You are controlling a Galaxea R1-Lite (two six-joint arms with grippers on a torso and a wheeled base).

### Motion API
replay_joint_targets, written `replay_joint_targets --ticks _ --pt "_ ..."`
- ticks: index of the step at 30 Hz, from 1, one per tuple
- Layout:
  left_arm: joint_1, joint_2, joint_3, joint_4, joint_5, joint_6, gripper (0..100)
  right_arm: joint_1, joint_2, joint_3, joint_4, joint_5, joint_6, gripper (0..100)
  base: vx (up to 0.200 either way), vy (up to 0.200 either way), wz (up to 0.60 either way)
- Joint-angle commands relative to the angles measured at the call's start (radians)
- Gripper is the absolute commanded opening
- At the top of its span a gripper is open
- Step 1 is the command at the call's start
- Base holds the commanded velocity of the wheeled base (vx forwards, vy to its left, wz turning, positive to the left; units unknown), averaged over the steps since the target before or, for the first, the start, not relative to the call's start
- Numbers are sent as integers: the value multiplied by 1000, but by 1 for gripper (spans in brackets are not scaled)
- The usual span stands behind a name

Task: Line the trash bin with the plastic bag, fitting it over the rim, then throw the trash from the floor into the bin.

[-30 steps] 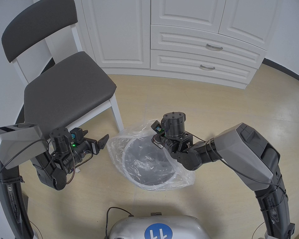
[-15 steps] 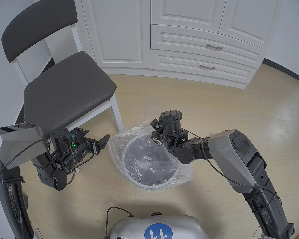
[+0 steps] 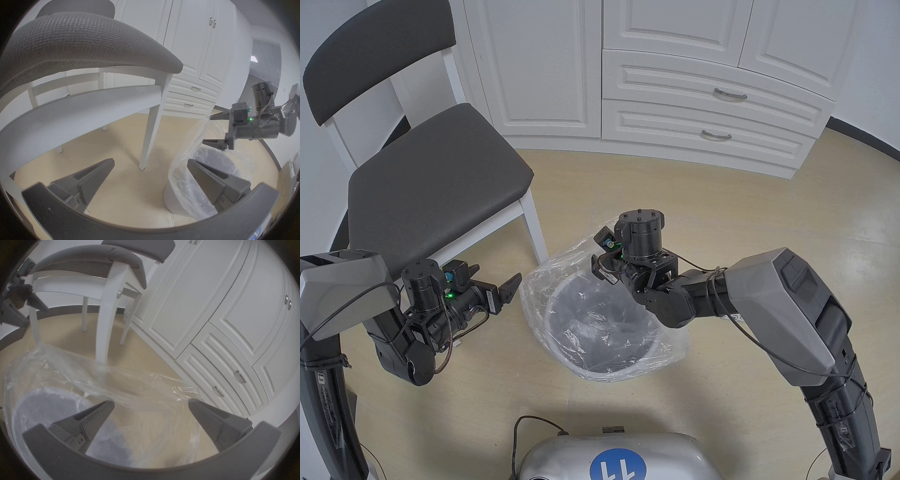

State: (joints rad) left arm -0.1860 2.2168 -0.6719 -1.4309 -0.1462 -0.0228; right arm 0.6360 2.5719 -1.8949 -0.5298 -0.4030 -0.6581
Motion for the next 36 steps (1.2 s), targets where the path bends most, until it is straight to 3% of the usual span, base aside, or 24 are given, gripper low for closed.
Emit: replay_joint_targets --ticks 1,11,14,23,27,30,36 --pt "-7 -2 9 0 -1 0 100 25 -150 158 2 -2 2 100 0 0 0" --pt "-35 -2 28 0 -1 0 100 27 -383 435 68 -10 72 100 0 0 0" --pt "-35 -5 32 0 -1 0 100 34 -464 531 136 -11 121 100 0 0 0" --pt "-47 -45 63 0 -7 0 100 48 -572 675 136 -13 259 100 0 0 0" --pt "-55 -51 91 0 -30 0 100 48 -588 698 134 -57 324 100 0 0 0" --pt "-66 -58 101 1 -30 0 100 50 -599 720 134 -91 437 100 0 0 0" --pt "-76 -100 112 27 -30 -2 100 68 -658 820 128 -91 646 100 0 0 0"
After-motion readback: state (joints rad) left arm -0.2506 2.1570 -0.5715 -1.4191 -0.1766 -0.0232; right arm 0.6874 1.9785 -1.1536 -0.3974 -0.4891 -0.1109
